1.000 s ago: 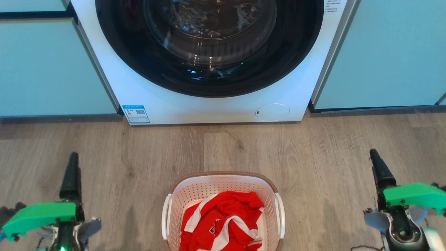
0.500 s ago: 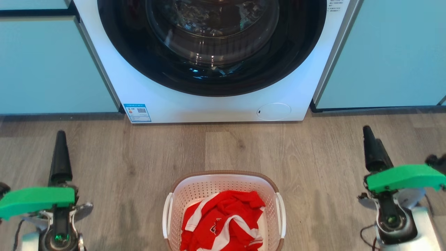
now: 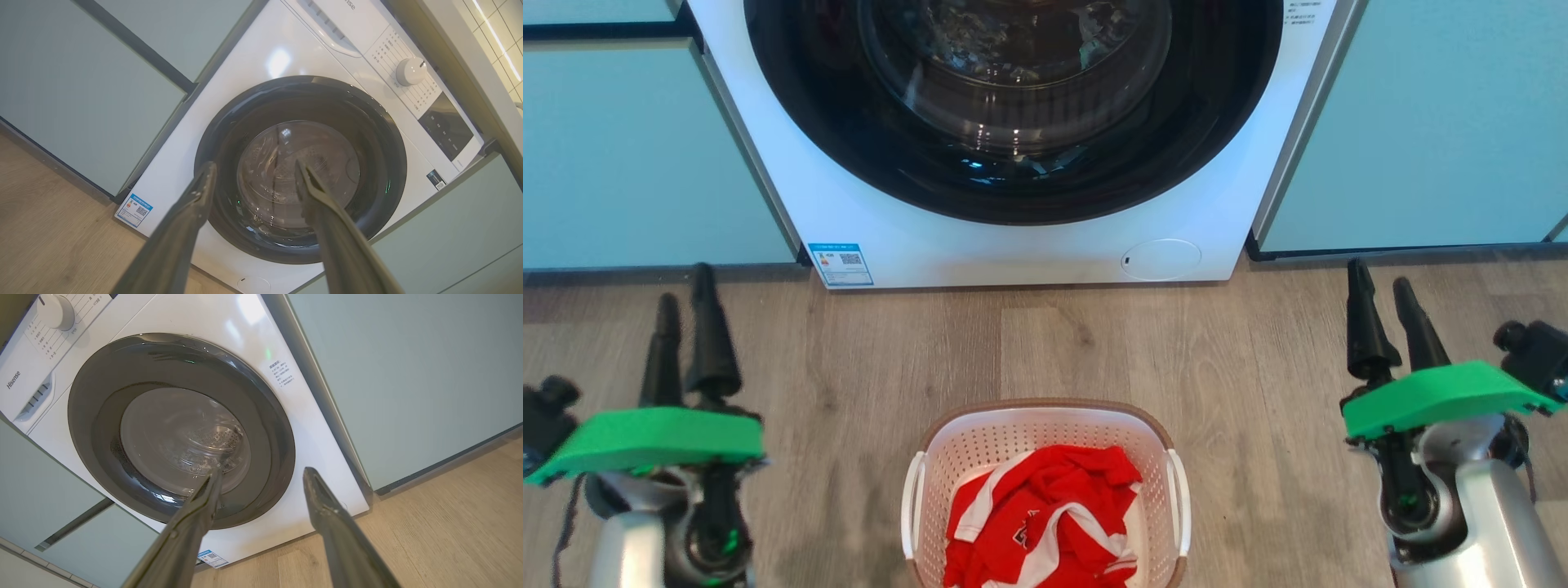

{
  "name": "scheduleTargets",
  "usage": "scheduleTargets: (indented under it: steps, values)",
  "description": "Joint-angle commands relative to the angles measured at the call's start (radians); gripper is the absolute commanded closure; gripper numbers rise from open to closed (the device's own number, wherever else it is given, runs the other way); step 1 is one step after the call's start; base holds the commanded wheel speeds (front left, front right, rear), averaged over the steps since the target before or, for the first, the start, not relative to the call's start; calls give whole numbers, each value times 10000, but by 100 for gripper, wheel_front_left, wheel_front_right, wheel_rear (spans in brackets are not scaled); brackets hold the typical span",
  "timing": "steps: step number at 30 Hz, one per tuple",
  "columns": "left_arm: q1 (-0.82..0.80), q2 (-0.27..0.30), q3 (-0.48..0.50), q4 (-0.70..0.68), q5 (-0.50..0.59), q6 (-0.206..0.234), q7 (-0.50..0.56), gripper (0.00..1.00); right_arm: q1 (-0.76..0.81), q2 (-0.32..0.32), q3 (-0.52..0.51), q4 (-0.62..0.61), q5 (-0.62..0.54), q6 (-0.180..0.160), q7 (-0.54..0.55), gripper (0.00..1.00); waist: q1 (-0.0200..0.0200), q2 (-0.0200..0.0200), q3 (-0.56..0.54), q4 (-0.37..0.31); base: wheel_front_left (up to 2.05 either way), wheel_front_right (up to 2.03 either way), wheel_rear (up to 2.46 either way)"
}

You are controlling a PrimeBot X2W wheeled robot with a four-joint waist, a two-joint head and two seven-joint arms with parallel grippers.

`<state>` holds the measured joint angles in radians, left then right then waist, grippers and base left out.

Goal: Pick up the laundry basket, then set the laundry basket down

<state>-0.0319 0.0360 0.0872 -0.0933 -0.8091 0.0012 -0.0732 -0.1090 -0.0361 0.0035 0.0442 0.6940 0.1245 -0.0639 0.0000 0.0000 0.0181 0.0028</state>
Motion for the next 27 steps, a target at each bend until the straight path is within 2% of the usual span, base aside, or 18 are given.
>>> scheduleTargets:
  steps: [1, 6, 12, 16, 19, 27]
  values:
    - [-565, 117, -16, -518, 440, 99, -107, 0, -679, -85, 194, -519, -437, 33, -206, 0, 0, 0, 6, -7, 0, 0, 0]
    - [-455, 362, -676, -544, 1335, 466, -254, 0, -689, -89, 370, -521, -1156, 35, -352, 0, 0, 0, 37, -22, 0, 0, 0]
    - [-303, 857, -1568, -249, 2266, 1299, -431, 0, -672, -95, 577, -363, -2242, 38, -528, 0, 0, 0, 56, -26, 0, 0, 0]
    - [-339, 1261, -2261, -95, 2770, 1653, -547, 0, -657, -99, 646, -291, -2743, 40, -644, 0, 0, 0, 76, -15, 0, 0, 0]
    - [-280, 1518, -2856, 194, 3069, 1927, -665, 0, -500, -102, 813, 446, -2919, 42, -761, 0, 0, 0, 32, -22, 0, 0, 0]
    - [-336, 1634, -3328, 532, 3495, 1917, -870, 0, -703, -109, 946, 611, -3477, 45, -966, 0, 0, 0, 1, -34, 0, 0, 0]
